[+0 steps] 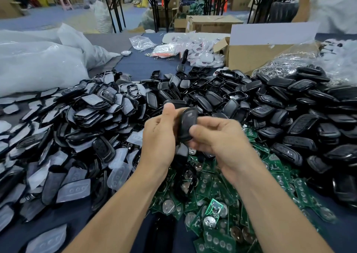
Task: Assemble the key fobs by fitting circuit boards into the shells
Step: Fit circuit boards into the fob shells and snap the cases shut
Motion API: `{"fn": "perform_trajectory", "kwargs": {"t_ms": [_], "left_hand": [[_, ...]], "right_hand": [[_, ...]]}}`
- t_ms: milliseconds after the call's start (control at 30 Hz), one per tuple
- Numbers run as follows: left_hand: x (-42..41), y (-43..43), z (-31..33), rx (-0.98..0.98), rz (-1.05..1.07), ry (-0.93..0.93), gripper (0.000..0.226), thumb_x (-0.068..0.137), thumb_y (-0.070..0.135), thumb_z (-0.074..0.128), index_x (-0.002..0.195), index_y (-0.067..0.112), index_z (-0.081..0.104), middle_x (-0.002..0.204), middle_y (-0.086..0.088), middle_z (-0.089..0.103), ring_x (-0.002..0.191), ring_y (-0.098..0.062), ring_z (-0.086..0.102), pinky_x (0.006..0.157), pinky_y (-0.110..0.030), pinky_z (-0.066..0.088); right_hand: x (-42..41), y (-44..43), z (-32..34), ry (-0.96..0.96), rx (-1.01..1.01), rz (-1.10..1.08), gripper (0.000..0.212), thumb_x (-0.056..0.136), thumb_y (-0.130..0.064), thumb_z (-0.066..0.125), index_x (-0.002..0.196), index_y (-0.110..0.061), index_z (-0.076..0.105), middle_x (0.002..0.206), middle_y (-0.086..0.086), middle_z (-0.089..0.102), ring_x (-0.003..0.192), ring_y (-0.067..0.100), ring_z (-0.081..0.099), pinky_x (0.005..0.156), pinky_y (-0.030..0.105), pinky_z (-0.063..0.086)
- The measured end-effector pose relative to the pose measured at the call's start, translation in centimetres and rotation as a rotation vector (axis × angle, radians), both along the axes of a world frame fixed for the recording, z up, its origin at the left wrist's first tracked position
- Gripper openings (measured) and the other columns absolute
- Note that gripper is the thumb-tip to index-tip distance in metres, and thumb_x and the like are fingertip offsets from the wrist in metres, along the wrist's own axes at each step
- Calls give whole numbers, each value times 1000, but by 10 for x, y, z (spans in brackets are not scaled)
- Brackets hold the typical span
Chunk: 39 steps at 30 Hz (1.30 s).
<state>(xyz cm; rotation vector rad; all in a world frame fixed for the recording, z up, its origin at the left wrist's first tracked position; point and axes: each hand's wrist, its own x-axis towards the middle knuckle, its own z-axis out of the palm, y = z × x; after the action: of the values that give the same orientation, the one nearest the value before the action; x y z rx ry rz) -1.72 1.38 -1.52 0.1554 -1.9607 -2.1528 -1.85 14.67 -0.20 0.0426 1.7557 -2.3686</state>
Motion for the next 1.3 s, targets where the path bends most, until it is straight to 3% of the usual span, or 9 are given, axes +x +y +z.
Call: {"fn": "perform_trajectory", "kwargs": {"t_ms": [133, 200, 333, 467, 667, 767, 967, 1100, 1300], "left_hand": [[-4, -9, -1, 38, 106, 18, 44, 111, 46, 41, 110, 21, 77, 103, 5, 81, 98, -11, 77, 87, -22, 61], [-8, -13, 0, 37, 186, 26, 37, 110, 40, 47, 105, 22, 78, 99, 6, 82, 96, -11, 78, 85, -23, 62], [-10, -16, -1, -73, 317, 58, 24, 101, 24, 62, 90, 38, 79, 90, 11, 81, 89, -11, 78, 85, -31, 62], [-8, -16, -1, -316, 333, 62, 29, 94, 19, 67, 98, 46, 79, 85, 26, 77, 85, 7, 72, 75, -14, 55], [-6, -8, -9, -1033, -135, 135, 46, 99, 17, 62, 140, 37, 64, 146, 29, 53, 143, 6, 36, 120, -9, 11], [-3, -6, -11, -1211, -98, 165, 37, 94, 24, 72, 130, 34, 72, 131, 13, 72, 124, -2, 53, 116, -22, 17], [0, -8, -3, -1063, 335, 120, 24, 102, 33, 62, 119, 40, 77, 91, 11, 80, 82, -20, 71, 57, -19, 32], [-1, -9, 0, -714, 358, 80, 21, 99, 30, 65, 113, 34, 80, 86, 16, 79, 67, -8, 71, 66, -27, 57], [-6, -14, -2, -295, 229, 29, 23, 93, 19, 74, 111, 33, 78, 83, 10, 81, 51, -12, 73, 54, -8, 50]], "right_hand": [[-7, 41, 12, 34, -582, -125, 54, 92, -44, 66, 134, -11, 62, 128, 8, 73, 117, 22, 72, 89, 33, 61], [-10, 44, 10, 75, -295, -225, 43, 92, -38, 72, 129, -16, 67, 118, 3, 77, 106, 18, 75, 85, 32, 63], [-10, 27, -7, 261, 885, -392, 21, 89, -20, 75, 109, -28, 79, 87, -14, 78, 67, 2, 71, 64, 13, 58], [-8, 14, -19, 283, 1384, -51, 46, 91, -44, 68, 135, -31, 65, 123, -4, 65, 119, 22, 57, 106, 38, 46], [-5, 12, -11, 339, 1375, -175, 19, 91, -31, 67, 108, -32, 76, 105, -6, 73, 105, 23, 64, 100, 40, 45], [-4, 22, -2, 259, 1365, -260, 14, 90, -22, 67, 83, -31, 75, 85, -7, 74, 90, 24, 65, 92, 42, 52], [-1, 31, 2, 195, 1501, -6, 15, 89, -34, 73, 99, -39, 63, 102, -8, 59, 99, 22, 59, 95, 38, 49], [-3, 27, -1, 235, 1512, -7, 21, 88, -25, 74, 81, -36, 57, 96, -10, 55, 89, 20, 57, 87, 36, 46], [-5, 27, -6, 251, 1474, -70, 18, 88, -27, 75, 91, -38, 61, 99, -10, 54, 86, 17, 50, 88, 35, 39]]}}
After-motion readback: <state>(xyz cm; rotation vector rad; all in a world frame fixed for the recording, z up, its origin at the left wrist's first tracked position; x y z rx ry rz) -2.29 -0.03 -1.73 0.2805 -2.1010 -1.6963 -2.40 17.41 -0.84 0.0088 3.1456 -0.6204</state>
